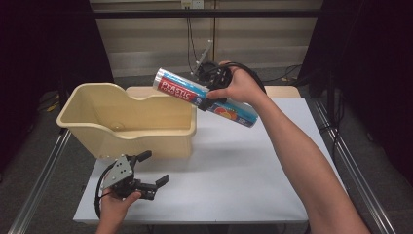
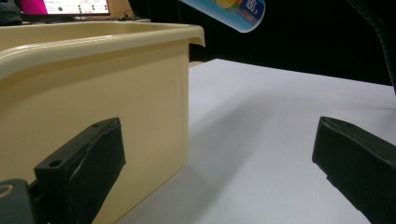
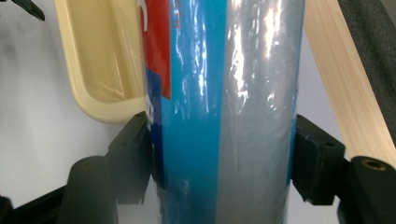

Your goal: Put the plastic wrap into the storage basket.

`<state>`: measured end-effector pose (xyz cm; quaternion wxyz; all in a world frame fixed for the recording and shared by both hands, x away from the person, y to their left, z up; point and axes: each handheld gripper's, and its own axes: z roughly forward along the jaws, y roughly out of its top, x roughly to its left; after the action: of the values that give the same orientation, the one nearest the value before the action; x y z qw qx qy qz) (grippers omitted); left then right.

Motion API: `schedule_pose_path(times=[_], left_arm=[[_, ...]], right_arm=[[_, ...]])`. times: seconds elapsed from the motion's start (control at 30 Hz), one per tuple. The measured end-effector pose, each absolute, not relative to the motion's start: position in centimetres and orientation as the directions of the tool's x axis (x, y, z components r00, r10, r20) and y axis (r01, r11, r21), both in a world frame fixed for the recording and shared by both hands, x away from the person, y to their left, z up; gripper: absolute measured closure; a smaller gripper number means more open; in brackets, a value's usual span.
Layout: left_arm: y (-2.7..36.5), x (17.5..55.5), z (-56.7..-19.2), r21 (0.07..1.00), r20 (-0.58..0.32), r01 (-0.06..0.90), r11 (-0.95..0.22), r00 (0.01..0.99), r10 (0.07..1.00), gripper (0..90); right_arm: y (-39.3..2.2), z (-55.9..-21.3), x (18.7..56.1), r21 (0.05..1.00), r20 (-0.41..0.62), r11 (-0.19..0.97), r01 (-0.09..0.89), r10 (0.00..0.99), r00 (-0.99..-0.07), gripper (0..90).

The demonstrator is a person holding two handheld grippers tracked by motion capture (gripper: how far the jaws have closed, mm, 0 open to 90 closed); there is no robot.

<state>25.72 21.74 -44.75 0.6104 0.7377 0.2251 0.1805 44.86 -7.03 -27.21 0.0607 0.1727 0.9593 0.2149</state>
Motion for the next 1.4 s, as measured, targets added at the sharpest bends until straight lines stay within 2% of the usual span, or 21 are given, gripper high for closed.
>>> schedule_pose_path(times=[0.57, 0.9, 1.3, 1.37, 1.4], left_arm=[[22.0, 25.6, -44.8, 0.982, -0.023, 0.122, -0.142, 0.832, 0.554, 2.3], [22.1, 25.7, -44.8, 0.982, -0.019, 0.120, -0.146, 0.831, 0.555, 2.2], [22.1, 25.6, -44.8, 0.981, -0.016, 0.120, -0.153, 0.833, 0.554, 2.3], [22.1, 25.6, -44.8, 0.980, -0.012, 0.119, -0.158, 0.833, 0.553, 2.2], [22.1, 25.6, -44.9, 0.980, -0.022, 0.127, -0.153, 0.833, 0.553, 2.3]], right_arm=[[-1.5, -28.6, 45.2, 0.393, -0.073, 0.894, 0.214, 0.262, -0.962, 31.5], [0.2, -28.6, 45.3, 0.383, -0.089, 0.905, 0.185, 0.235, -0.968, 31.2], [1.9, -29.7, 45.4, 0.311, -0.116, 0.934, 0.173, 0.218, -0.969, 30.1], [2.1, -28.9, 45.2, 0.340, -0.146, 0.929, 0.146, 0.205, -0.968, 27.8], [2.0, -28.1, 45.2, 0.377, -0.127, 0.912, 0.163, 0.225, -0.966, 25.9]])
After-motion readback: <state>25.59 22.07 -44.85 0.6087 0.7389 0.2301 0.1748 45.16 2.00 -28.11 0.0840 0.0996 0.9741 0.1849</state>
